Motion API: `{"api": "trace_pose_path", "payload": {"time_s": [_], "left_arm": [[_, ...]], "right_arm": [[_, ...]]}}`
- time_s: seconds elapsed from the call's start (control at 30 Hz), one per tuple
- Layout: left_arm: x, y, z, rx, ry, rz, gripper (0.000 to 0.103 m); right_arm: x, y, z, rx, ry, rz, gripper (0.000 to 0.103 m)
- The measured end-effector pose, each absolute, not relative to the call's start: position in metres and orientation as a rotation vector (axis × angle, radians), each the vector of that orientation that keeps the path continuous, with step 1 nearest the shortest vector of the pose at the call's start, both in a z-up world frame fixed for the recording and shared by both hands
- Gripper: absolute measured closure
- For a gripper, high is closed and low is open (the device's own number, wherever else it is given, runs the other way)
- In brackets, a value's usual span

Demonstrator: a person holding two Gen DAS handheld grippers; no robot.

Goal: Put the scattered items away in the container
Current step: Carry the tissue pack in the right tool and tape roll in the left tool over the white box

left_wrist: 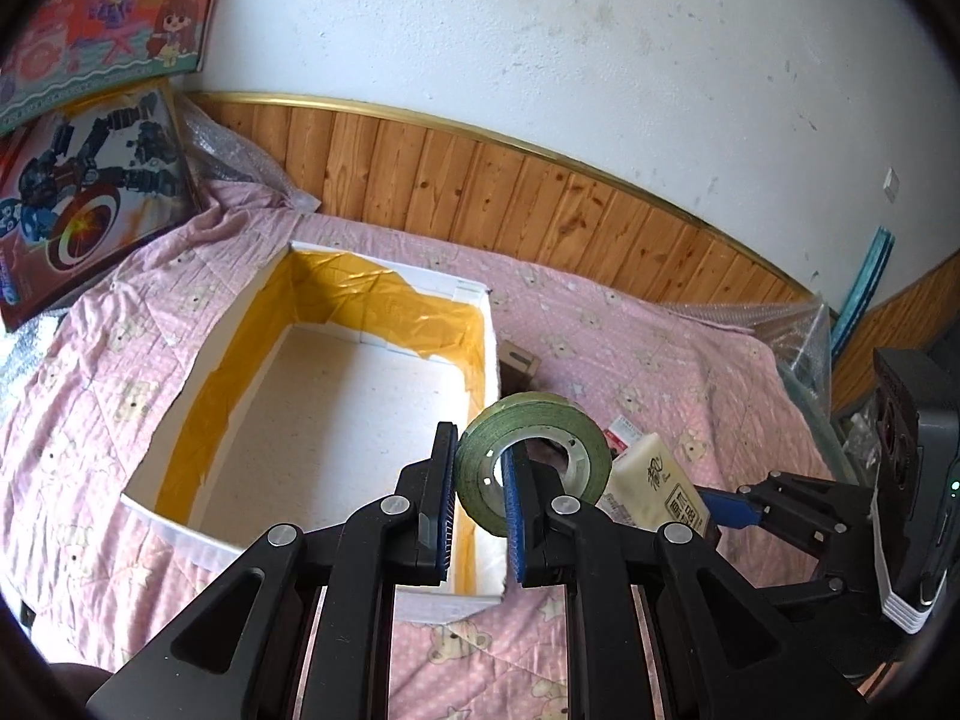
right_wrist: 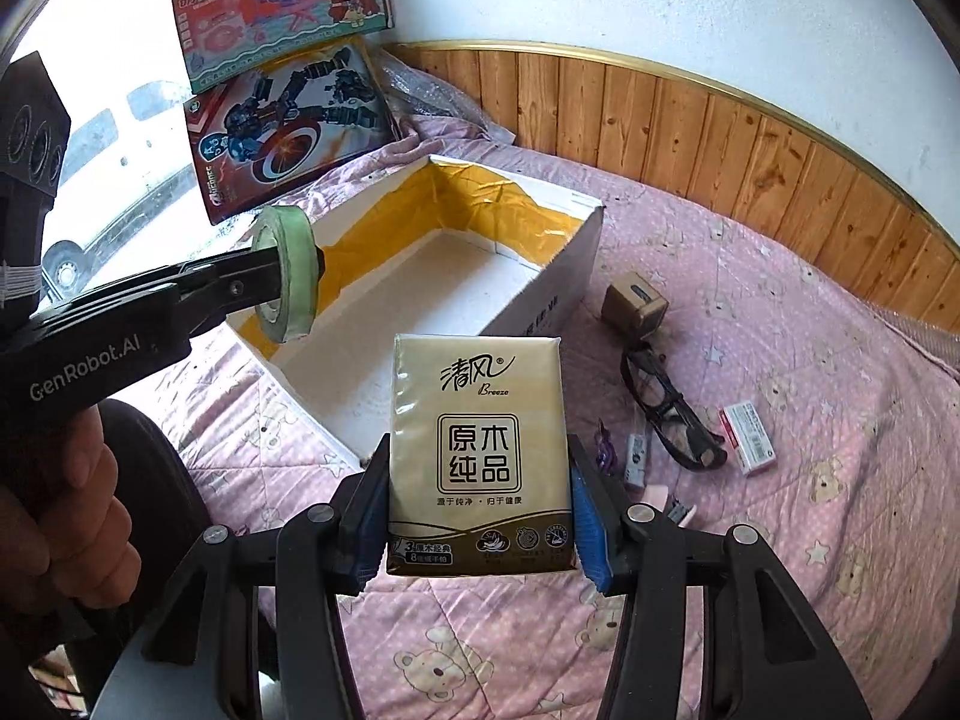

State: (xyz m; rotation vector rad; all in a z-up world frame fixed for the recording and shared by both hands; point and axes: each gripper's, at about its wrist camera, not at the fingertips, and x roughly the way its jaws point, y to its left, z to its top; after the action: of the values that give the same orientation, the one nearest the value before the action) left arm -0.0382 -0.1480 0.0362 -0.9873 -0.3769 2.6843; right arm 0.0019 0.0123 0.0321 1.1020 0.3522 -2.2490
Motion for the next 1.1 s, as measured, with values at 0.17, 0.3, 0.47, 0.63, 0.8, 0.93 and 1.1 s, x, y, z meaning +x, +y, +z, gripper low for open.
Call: {"api": "trace_pose_path", "payload": {"time_s": [0.17, 0.3, 0.47, 0.63, 0.8, 0.93, 1.1], "left_arm": [[-0.056, -0.168, 0.034, -0.994, -0.393, 2.636, 0.089], [-0.07, -0.184, 0.029, -1.028, -0.421, 2.639, 0.089], [-0.088, -0.203, 0.022, -1.09, -0.481, 2.634, 0.089], [-0.103, -0.214, 0.017, -1.132, -0.53, 2.615, 0.089], [-0.125, -0.216, 0.014, -1.183, -0.563, 2.58, 0.089], [-0.143, -0.213, 0.013, -1.223, -0.568, 2.55, 0.089], [-0.167, -0.21, 0.011, -1.273, -0.569, 2.529, 0.089]], "right_arm": [[-0.012, -0.015, 0.041, 1.068, 0.39, -2.221, 0.05], [-0.024, -0.034, 0.045, 1.053, 0.395, -2.197, 0.05], [-0.042, -0.052, 0.046, 1.068, 0.369, -2.158, 0.05], [-0.058, -0.061, 0.043, 1.101, 0.309, -2.109, 0.05], [-0.078, -0.07, 0.034, 1.151, 0.267, -2.07, 0.05], [-0.095, -0.076, 0.033, 1.162, 0.269, -2.059, 0.05], [-0.116, -0.084, 0.033, 1.163, 0.305, -2.054, 0.05]]}}
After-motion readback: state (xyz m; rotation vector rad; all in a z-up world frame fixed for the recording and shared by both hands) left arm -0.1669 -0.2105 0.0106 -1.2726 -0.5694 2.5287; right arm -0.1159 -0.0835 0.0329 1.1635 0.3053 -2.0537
